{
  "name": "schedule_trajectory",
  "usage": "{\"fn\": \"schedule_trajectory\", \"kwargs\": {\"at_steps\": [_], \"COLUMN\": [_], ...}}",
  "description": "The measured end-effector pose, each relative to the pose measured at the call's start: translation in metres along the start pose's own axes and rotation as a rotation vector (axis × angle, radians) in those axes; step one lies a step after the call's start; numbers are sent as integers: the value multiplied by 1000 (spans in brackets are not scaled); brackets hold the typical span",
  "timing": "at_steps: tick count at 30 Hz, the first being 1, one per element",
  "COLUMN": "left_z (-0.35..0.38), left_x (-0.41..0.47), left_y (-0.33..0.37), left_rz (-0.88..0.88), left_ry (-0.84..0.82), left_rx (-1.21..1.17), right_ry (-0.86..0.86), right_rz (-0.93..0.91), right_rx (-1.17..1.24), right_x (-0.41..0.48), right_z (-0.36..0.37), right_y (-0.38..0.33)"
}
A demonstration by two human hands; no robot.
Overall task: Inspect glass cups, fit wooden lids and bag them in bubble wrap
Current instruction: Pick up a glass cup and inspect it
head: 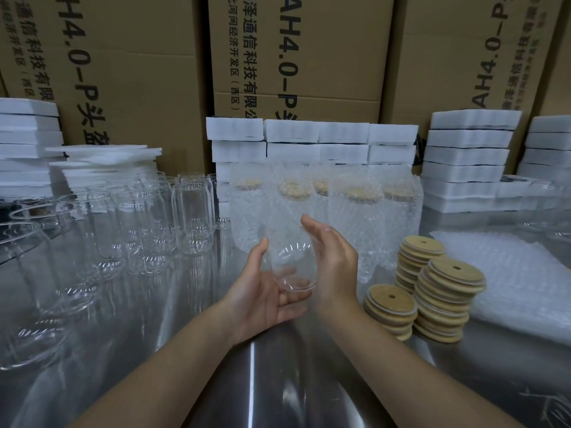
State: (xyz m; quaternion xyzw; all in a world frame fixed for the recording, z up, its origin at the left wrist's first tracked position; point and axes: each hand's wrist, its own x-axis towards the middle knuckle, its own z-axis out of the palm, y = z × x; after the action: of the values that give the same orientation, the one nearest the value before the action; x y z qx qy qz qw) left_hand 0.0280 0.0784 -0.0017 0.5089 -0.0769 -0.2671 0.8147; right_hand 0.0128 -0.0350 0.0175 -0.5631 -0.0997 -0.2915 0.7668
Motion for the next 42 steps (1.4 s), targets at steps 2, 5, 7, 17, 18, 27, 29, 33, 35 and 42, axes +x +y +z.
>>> {"fn": "schedule_trajectory", "kwargs": {"at_steps": [2,5,7,17,18,27,29,33,35,42], "left_z": [1,2,3,-1,-2,2,0,2,5,3], "left_x": [0,-1,-2,-1,0,-1,-1,-4,-4,0], "left_y": [0,0,0,-1,-1,4,4,3,-1,-4], "left_rz": [70,185,235,381,395,285,269,233,262,434], "left_ry": [-3,21,50,316,323,123,108,126,172,326], "left_rx": [-62,-123,-37,163,158,165,183,260,303,417], "right_ry": [6,-35,-107,-230,-218,-173,-171,-171,-169,-140], "right_rz": [76,103,75,95,106,244,263,264,255,218], "right_rx": [84,11,-108,-300,-307,-79,-19,-64,-94,-143], "right_x": [3,4,1,-4,-2,9,10,9,9,5], "right_z": [1,1,3,4,4,-1,0,-1,0,2], "right_y": [-3,-2,1,13,13,20,20,21,21,20]}}
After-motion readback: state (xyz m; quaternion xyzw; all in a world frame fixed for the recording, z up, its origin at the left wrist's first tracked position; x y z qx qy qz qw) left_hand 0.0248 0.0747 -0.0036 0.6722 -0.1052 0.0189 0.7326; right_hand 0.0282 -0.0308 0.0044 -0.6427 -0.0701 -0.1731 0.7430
